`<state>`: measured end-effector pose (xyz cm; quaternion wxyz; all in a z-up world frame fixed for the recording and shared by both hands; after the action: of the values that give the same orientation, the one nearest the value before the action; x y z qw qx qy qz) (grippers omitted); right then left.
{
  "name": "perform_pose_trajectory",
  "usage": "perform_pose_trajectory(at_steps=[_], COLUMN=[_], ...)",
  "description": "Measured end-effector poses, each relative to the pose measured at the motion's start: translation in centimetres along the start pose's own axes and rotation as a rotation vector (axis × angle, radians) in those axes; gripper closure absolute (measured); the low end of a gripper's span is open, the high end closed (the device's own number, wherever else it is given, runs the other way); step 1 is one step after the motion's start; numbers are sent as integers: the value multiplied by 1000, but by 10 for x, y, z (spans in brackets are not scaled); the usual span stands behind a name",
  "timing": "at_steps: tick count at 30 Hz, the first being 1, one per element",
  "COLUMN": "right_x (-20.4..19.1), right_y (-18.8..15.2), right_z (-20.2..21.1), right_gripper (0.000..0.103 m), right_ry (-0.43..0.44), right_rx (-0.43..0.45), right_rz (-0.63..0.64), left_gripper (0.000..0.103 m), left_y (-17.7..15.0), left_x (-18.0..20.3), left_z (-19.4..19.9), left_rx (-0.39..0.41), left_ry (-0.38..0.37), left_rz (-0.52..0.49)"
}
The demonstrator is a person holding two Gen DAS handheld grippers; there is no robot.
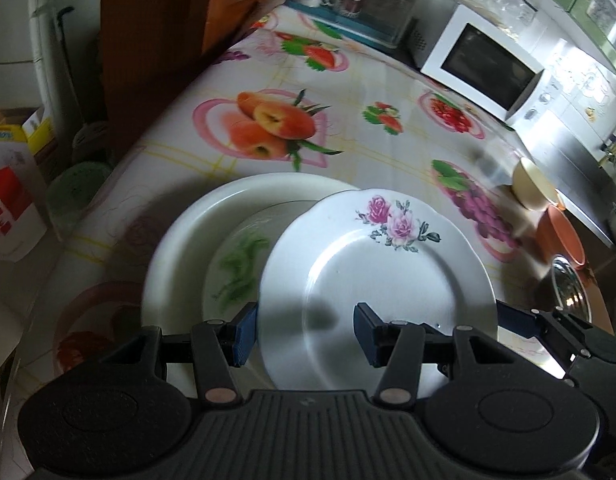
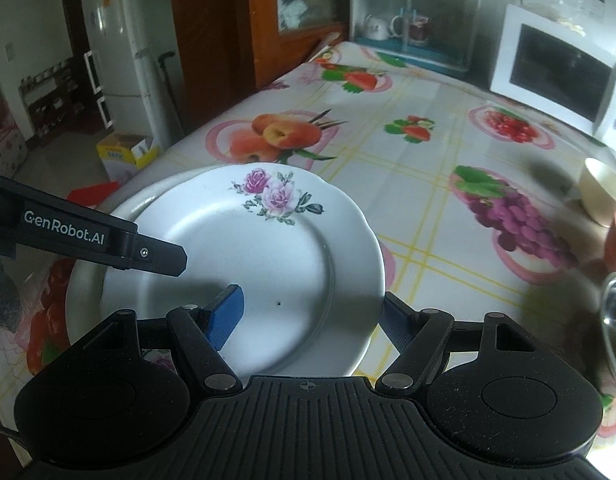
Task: Organize plates and bowls
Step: 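Carry the flower plate onto the green-leaf plate in the bowl, then open the left gripper and withdraw from the stacked plates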
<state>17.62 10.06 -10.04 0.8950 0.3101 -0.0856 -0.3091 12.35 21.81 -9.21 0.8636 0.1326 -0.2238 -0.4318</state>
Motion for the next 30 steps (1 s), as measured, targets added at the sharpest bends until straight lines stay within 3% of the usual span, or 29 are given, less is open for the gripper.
perform_pose_trajectory(at_steps=[9, 17, 30], right_x=[-7, -8, -23], right_y=[-4, -6, -21], right_z=[-12, -10, 12], right_gripper=[28, 28, 26], right_ry=[20, 5, 34], right_rx=[-35, -20, 16], right_rz=[-8, 24, 75], left_gripper=[51, 49, 29], left_y=[-2, 1, 12], left_x=[-21, -18, -14], left_z=[-14, -15, 1], left_rx=[-35, -22, 39], left_ry=[3, 22, 54], left_rz=[40, 6, -38])
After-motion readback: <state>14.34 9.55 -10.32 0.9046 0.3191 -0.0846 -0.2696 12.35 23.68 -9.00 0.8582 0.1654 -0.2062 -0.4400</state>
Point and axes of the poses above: each gripper's, at about its wrist camera, not at the fingertips, and z roughly against the way its jaws point, x to its right, y to its top, the point moved 9 cm from there along -z, roughly the way its jaws point, and after that the axes turned 6 degrees about -x, right-handed, at the moved point
